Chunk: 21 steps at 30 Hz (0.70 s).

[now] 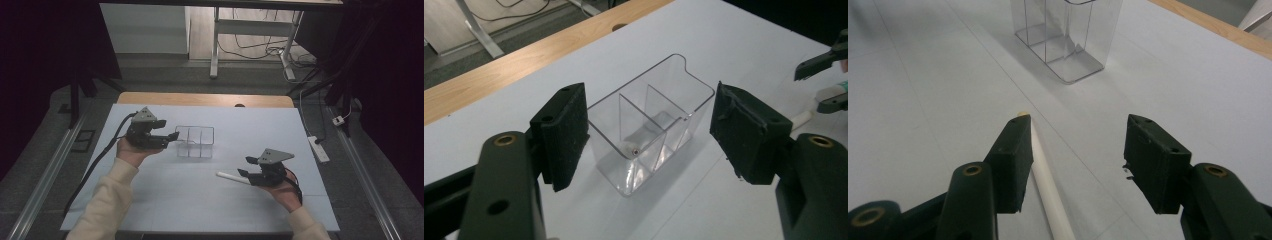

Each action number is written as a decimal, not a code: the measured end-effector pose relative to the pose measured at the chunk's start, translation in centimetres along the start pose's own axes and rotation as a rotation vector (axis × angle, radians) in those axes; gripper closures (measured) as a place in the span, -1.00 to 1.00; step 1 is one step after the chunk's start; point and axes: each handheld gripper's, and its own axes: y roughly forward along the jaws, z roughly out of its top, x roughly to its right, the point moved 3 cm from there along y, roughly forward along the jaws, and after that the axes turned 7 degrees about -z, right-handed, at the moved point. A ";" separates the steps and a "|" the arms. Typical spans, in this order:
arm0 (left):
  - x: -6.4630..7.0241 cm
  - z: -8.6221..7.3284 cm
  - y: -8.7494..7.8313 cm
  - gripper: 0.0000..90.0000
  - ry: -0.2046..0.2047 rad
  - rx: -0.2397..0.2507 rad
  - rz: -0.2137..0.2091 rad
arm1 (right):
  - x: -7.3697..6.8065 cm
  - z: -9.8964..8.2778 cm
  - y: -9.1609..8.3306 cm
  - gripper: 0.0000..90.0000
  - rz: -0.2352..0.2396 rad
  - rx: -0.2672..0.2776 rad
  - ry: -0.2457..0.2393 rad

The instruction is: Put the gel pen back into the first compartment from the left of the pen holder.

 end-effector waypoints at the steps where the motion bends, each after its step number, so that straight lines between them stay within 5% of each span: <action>1: 0.1 -0.2 -0.1 -0.30 -0.001 0.002 -0.002 | 0.0 0.0 0.0 -0.01 0.000 -0.001 0.000; 12: 1.6 -3.7 -1.3 -0.27 -0.008 0.024 -0.006 | 0.3 0.0 -0.2 -0.02 -0.007 0.003 0.011; 21: 3.0 -6.8 -1.3 -0.26 0.008 -0.012 -0.017 | 0.5 -0.1 -0.2 -0.04 -0.010 -0.002 0.013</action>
